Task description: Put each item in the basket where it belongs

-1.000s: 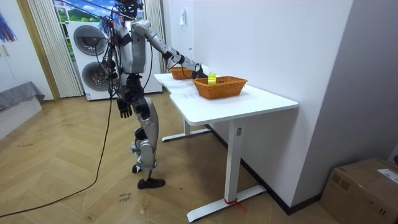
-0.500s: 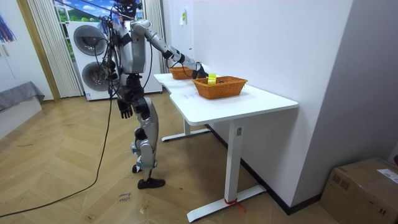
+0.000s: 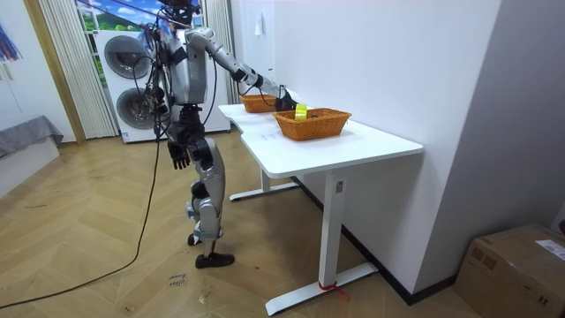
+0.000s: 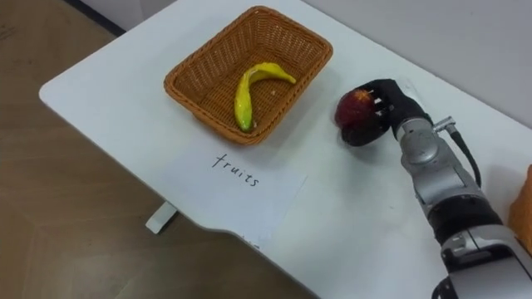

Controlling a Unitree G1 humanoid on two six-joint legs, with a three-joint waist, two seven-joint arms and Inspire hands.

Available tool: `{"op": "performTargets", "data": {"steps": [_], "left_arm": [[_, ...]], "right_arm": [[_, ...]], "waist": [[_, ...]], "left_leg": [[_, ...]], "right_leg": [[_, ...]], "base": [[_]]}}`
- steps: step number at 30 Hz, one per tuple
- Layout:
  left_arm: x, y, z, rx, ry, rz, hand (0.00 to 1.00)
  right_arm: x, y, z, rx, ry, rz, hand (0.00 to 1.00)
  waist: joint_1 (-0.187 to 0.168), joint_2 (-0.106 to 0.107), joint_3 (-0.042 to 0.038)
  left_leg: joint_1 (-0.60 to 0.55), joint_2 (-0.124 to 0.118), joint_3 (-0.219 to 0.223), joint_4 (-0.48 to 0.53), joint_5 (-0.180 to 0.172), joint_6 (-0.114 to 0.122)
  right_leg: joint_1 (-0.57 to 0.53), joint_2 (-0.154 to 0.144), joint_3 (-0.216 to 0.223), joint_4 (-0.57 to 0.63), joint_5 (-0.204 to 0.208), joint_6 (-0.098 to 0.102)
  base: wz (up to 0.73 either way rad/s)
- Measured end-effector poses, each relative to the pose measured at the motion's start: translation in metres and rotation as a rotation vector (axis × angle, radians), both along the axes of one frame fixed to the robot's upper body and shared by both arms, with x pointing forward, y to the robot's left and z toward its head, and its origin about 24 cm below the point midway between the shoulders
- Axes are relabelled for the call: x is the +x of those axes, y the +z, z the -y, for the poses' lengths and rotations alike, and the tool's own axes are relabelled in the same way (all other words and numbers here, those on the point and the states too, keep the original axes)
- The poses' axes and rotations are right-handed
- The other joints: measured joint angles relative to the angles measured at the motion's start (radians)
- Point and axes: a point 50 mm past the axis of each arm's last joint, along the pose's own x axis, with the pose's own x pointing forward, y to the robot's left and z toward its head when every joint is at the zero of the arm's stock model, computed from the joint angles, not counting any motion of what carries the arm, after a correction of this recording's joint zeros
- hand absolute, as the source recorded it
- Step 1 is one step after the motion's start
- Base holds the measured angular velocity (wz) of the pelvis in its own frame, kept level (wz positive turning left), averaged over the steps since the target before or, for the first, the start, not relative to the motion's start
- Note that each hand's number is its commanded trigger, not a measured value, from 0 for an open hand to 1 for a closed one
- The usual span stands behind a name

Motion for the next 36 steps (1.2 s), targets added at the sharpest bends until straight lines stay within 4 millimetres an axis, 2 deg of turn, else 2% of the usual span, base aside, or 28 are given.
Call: {"op": "performTargets", "data": {"steps": [6,10,11,13,15,17,19,23,25,26,27,32,33,36], "left_arm": [[-0.001,0.0,-0.002,0.003,0.014,0.0,0.0],[-0.004,0.001,-0.005,-0.001,0.036,-0.006,0.0],[-0.004,0.001,-0.005,-0.003,0.037,-0.006,0.0],[-0.006,0.0,-0.004,-0.006,0.041,-0.009,0.0],[-0.008,0.0,-0.006,-0.003,0.059,-0.009,0.0],[-0.013,0.0,-0.008,0.005,0.067,-0.021,0.0],[-0.02,0.0,-0.008,0.007,0.074,-0.036,0.0],[-0.023,0.0,-0.008,0.01,0.069,-0.044,0.0],[-0.023,0.0,-0.01,0.012,0.081,-0.043,0.0],[-0.024,0.0,-0.011,0.015,0.086,-0.045,0.0],[-0.025,0.001,-0.013,0.017,0.098,-0.047,0.0],[-0.03,0.002,-0.018,0.033,0.106,-0.067,0.0],[-0.029,0.004,-0.019,0.037,0.103,-0.06,0.0],[-0.032,0.005,-0.018,0.042,0.091,-0.062,0.0]], "right_arm": [[0.0,0.0,-0.001,0.005,0.016,-0.014,1.0],[0.0,0.001,-0.002,-0.009,0.038,-0.021,1.0],[0.0,0.001,-0.002,-0.01,0.038,-0.023,1.0],[-0.001,-0.002,-0.001,-0.015,0.041,-0.045,1.0],[-0.002,-0.001,-0.003,-0.017,0.052,-0.05,1.0],[-0.002,0.002,-0.007,-0.02,0.075,-0.044,1.0],[-0.002,0.006,-0.011,-0.025,0.1,-0.019,1.0],[-0.002,0.013,-0.013,-0.03,0.113,0.006,1.0],[-0.005,0.019,-0.011,-0.005,0.099,0.041,1.0],[-0.005,0.022,-0.01,0.001,0.101,0.052,1.0],[-0.006,0.027,-0.011,0.014,0.104,0.076,1.0],[-0.008,0.045,-0.007,0.019,0.09,0.155,1.0],[-0.008,0.052,-0.008,0.007,0.1,0.18,1.0],[-0.008,0.065,-0.014,-0.025,0.129,0.227,1.0]], "waist": [[0.0,0.001,0.0003],[-0.005,0.006,-0.0028],[-0.006,0.009,-0.0012],[-0.009,0.027,-0.0085],[-0.023,0.033,-0.0135],[-0.037,0.033,-0.0156],[-0.056,0.029,-0.021],[-0.08,0.023,-0.0282],[-0.093,0.025,-0.0324],[-0.096,0.03,-0.0313],[-0.109,0.032,-0.033],[-0.13,0.05,-0.0393],[-0.139,0.052,-0.0425],[-0.141,0.064,-0.0411]], "left_leg": [[0.008,0.002,-0.001,0.0,0.0,-0.001],[0.019,0.01,0.003,-0.001,-0.002,-0.003],[0.026,0.01,0.002,-0.001,-0.002,-0.003],[0.042,0.009,0.002,-0.005,-0.003,-0.002],[0.05,0.009,0.001,-0.009,-0.003,-0.002],[0.06,0.01,0.001,-0.013,-0.002,-0.003],[0.083,0.01,0.004,-0.024,-0.001,-0.003],[0.116,0.009,0.003,-0.036,-0.001,-0.002],[0.139,0.009,0.0,-0.038,-0.003,0.0],[0.144,0.009,0.0,-0.038,-0.003,0.0],[0.152,0.008,0.0,-0.039,-0.003,0.001],[0.175,0.006,0.005,-0.036,-0.005,0.001],[0.177,0.006,0.005,-0.036,-0.005,0.001],[0.202,0.007,0.013,-0.041,-0.005,0.001]], "right_leg": [[0.009,0.003,0.003,-0.006,0.002,-0.001],[0.023,0.013,0.007,-0.02,0.014,-0.003],[0.031,0.013,0.006,-0.025,0.014,-0.002],[0.049,0.014,0.005,-0.033,0.015,-0.002],[0.056,0.014,0.006,-0.033,0.015,-0.002],[0.064,0.015,0.008,-0.033,0.015,-0.001],[0.078,0.015,0.024,-0.033,0.014,0.0],[0.11,0.015,0.026,-0.034,0.013,0.001],[0.134,0.015,0.026,-0.035,0.013,0.001],[0.138,0.015,0.026,-0.036,0.013,0.002],[0.148,0.014,0.025,-0.036,0.012,0.003],[0.169,0.011,0.029,-0.033,0.008,0.009],[0.171,0.011,0.03,-0.032,0.008,0.009],[0.189,0.009,0.033,-0.028,0.007,0.008]], "base": [[0.0],[-0.04],[0.0],[0.0],[0.0],[0.0],[-0.05],[0.0],[0.05],[0.0],[0.0],[-0.03],[-0.05],[-0.07]]}}
